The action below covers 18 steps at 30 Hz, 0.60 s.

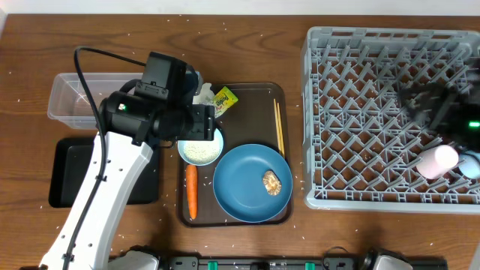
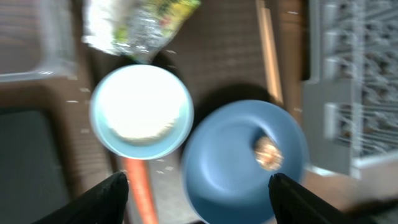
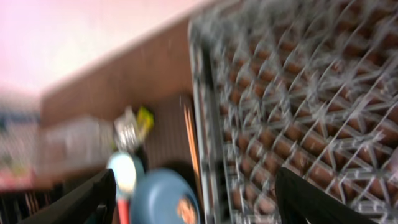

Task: Sort waste into correct bins and load items into the dishwasher rack
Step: 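Grasp the yellow snack wrapper with the left gripper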

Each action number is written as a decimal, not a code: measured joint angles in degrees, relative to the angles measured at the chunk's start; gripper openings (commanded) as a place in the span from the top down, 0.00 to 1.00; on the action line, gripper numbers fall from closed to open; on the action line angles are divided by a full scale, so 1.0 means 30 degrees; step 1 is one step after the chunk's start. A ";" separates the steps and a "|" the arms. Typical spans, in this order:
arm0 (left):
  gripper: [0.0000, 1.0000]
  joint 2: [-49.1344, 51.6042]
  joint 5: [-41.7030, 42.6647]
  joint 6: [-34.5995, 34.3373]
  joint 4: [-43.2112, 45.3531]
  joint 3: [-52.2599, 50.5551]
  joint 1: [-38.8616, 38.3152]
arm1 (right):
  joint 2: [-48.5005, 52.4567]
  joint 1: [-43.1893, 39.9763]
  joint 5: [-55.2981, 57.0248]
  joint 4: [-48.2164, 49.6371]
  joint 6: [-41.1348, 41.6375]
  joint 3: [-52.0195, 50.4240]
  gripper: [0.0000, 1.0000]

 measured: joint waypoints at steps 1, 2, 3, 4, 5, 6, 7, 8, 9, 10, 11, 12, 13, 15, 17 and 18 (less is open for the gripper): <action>0.27 0.0000 -0.0313 0.0000 0.0131 -0.0109 0.0000 | 0.0087 0.0729 0.0372 -0.0153 -0.0036 -0.0015 0.25; 0.27 0.0022 -0.0597 0.0000 0.0415 -0.0255 0.0000 | 0.0226 0.1610 0.0867 -0.0291 -0.0066 -0.0095 0.25; 0.27 0.0058 -0.0860 0.0000 0.0816 -0.0386 0.0000 | 0.0379 0.2492 0.1231 -0.0379 -0.0073 -0.0248 0.25; 0.26 0.0197 -0.1137 0.0022 0.1435 -0.0488 0.0000 | 0.0510 0.3075 0.1530 -0.0393 -0.0073 -0.0401 0.25; 0.27 0.0408 -0.1406 0.0095 0.2193 -0.0546 0.0000 | 0.0634 0.3606 0.1741 -0.0393 -0.0066 -0.0576 0.25; 0.27 0.0714 -0.1581 0.0175 0.2958 -0.0576 0.0000 | 0.0794 0.4087 0.1945 -0.0357 -0.0066 -0.0758 0.25; 0.27 0.1107 -0.1792 0.0321 0.3701 -0.0597 0.0000 | 0.1005 0.4575 0.2135 -0.0321 -0.0066 -0.0947 0.25; 0.27 0.1559 -0.1945 0.0517 0.4386 -0.0597 0.0000 | 0.1231 0.4911 0.2273 -0.0313 -0.0044 -0.1086 0.25; 0.27 0.2076 -0.2091 0.0692 0.4998 -0.0612 0.0000 | 0.1406 0.5107 0.2339 -0.0313 0.0000 -0.1166 0.25; 0.27 0.2681 -0.2280 0.0947 0.5588 -0.0612 0.0000 | 0.1625 0.5304 0.2455 -0.0321 0.0095 -0.1253 0.26; 0.27 0.3293 -0.2361 0.1188 0.6047 -0.0612 0.0000 | 0.1800 0.5479 0.2535 -0.0350 0.0160 -0.1297 0.26; 0.27 0.3934 -0.2455 0.1472 0.6411 -0.0619 0.0000 | 0.1989 0.5603 0.2586 -0.0364 0.0219 -0.1355 0.26; 0.27 0.4605 -0.2579 0.1741 0.6732 -0.0619 0.0000 | 0.2171 0.5697 0.2652 -0.0415 0.0270 -0.1384 0.26; 0.27 0.5843 -0.3198 0.2222 0.7278 -0.0619 -0.0007 | 0.2419 0.5858 0.2747 -0.0481 0.0328 -0.1406 0.26; 0.27 0.7235 -0.4328 0.2623 0.7868 -0.0648 -0.0015 | 0.2528 0.5923 0.2783 -0.0503 0.0372 -0.1464 0.26; 0.27 0.7774 -0.4765 0.2805 0.8145 -0.0685 -0.0015 | 0.2543 0.5938 0.2805 -0.0503 0.0401 -0.1472 0.26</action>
